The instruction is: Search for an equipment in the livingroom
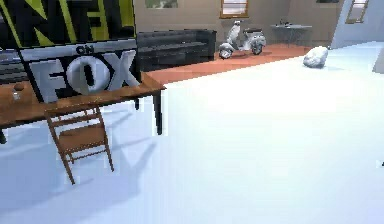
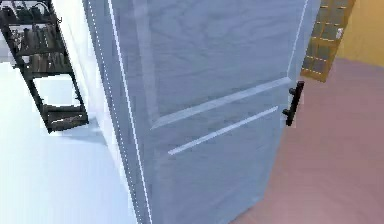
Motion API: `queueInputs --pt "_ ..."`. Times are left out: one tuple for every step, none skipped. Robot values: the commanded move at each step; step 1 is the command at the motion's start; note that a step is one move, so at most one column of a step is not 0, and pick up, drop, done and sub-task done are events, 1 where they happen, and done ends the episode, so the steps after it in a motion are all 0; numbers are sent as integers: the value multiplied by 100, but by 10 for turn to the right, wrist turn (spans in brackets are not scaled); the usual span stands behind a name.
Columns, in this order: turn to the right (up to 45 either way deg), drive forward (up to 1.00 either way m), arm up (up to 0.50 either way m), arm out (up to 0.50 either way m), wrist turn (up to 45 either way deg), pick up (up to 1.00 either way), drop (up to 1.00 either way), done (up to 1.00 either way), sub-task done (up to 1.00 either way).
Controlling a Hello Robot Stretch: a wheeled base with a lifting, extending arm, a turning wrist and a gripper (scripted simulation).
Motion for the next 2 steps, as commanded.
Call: queueInputs --pt "0 100 0 0 0 0 0 0 0" --pt "30 0 0 0 0 0 0 0 0"
